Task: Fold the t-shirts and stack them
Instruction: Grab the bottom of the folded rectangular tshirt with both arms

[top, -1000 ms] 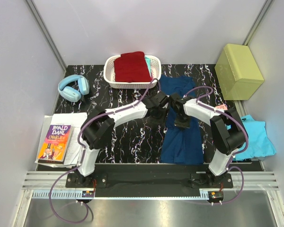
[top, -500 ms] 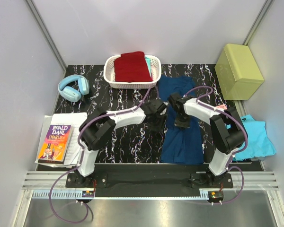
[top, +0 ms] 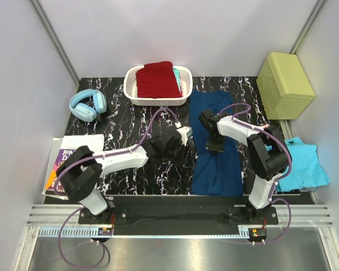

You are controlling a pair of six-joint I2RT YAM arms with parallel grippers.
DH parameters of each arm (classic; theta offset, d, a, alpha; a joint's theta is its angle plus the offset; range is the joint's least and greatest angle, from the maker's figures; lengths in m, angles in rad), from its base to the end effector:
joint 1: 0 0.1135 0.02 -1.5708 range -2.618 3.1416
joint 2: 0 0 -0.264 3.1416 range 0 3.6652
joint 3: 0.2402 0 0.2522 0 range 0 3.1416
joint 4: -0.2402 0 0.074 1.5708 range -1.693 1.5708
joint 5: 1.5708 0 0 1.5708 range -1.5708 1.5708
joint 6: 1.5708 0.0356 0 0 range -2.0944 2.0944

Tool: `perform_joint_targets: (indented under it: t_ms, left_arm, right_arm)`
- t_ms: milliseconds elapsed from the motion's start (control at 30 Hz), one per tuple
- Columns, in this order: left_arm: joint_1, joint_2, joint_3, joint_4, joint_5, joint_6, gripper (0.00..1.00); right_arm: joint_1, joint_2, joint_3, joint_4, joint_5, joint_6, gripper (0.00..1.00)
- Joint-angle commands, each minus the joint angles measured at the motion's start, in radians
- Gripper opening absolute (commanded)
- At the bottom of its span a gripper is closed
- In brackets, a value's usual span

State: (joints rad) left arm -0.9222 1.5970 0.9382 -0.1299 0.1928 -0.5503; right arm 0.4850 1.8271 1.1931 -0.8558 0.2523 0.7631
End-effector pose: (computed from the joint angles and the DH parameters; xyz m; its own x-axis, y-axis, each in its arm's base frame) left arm 0.1964 -0.2704 0.1976 -0.8170 0.2282 -0.5296 0.5121 0.7093 -0.4844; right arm 0.2948 0.1453 0.1640 -0.9369 0.2628 -0.2305 0.2961 0.9471 -0.1239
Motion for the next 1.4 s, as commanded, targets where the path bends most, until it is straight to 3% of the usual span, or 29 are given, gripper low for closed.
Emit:
perform_joint_targets:
  t_ms: [0, 167, 567, 1000, 1133, 1167, 1233, 1367]
  left_arm:
    - [-0.012, -0.043, -0.021, 0.231, 0.06, 0.015, 0.38]
    - [-0.014, -0.003, -0.061, 0.36, 0.132, -0.003, 0.29]
    - [-0.032, 0.17, -0.084, 0.414, 0.112, -0.04, 0.29]
    - [-0.032, 0.228, -0.053, 0.388, 0.094, -0.045, 0.32]
    - [-0.037, 0.265, -0.009, 0.346, 0.119, -0.039, 0.2]
    - [-0.038, 0.268, 0.002, 0.333, 0.119, -0.036, 0.1]
    - [-0.038, 0.274, 0.024, 0.285, 0.106, -0.037, 0.03]
    - [-0.038, 0.235, 0.019, 0.211, 0.065, -0.037, 0.0]
  right_arm:
    - [-0.013, 0.009, 0.049, 0.032, -0.021, 0.015, 0.0]
    - [-0.023, 0.012, 0.057, 0.034, -0.033, 0.022, 0.0]
    - [-0.034, 0.009, 0.057, 0.037, -0.031, 0.031, 0.0]
    - [-0.034, -0.002, 0.051, 0.037, -0.03, 0.027, 0.0]
    - [-0.034, -0.006, 0.046, 0.038, -0.027, 0.024, 0.0]
    - [-0.034, -0.008, 0.043, 0.038, -0.027, 0.025, 0.0]
    - [-0.036, -0.012, 0.039, 0.038, -0.022, 0.024, 0.0]
    - [-0.037, -0.02, 0.028, 0.037, -0.016, 0.024, 0.0]
